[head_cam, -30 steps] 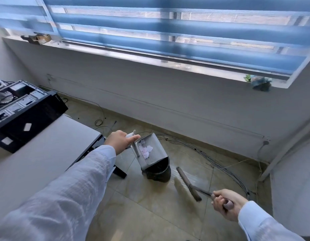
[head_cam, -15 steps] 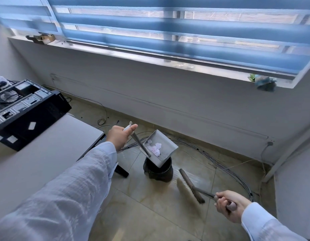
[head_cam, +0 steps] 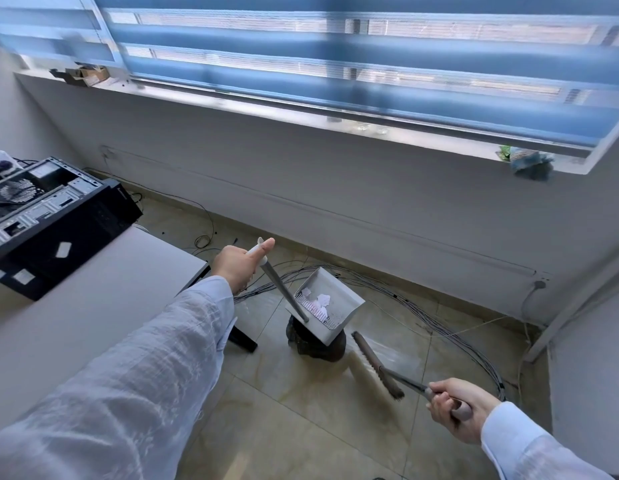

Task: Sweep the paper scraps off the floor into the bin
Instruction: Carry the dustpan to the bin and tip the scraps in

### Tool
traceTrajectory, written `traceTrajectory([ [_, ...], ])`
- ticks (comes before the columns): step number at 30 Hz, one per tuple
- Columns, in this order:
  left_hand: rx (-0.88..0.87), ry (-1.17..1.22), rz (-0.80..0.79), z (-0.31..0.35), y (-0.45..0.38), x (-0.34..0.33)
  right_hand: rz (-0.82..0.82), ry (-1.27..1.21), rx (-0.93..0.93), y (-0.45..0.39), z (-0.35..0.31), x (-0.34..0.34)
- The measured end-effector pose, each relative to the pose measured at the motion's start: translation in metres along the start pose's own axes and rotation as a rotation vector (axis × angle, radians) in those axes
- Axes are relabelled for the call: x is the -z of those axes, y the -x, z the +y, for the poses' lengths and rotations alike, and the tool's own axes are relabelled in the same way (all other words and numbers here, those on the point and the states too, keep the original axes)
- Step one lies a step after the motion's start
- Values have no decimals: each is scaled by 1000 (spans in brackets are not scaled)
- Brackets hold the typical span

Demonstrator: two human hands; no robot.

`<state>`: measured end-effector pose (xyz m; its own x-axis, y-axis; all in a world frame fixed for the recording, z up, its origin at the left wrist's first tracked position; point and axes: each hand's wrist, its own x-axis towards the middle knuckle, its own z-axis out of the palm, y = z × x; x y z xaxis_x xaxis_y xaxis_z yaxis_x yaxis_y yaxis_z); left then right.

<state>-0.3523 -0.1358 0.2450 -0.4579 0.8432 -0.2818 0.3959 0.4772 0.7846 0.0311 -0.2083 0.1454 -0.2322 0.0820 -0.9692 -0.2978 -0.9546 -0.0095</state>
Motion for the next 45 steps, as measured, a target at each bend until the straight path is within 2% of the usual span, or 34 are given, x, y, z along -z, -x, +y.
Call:
traceTrajectory([
  [12,-6,-320,93,27,-4,0,33,28,-2,-6,2,7],
  [21,-75,-600,221,39,-7,5,40,46,5,-8,1,12],
  [27,-66,-678,198,41,-16,10,39,61,9,-7,-1,11],
  [35,-159,-819,282,56,-20,8,24,45,0,-5,-3,9],
  [45,-373,-979,199,53,-20,-16,27,17,-1,-4,-4,11],
])
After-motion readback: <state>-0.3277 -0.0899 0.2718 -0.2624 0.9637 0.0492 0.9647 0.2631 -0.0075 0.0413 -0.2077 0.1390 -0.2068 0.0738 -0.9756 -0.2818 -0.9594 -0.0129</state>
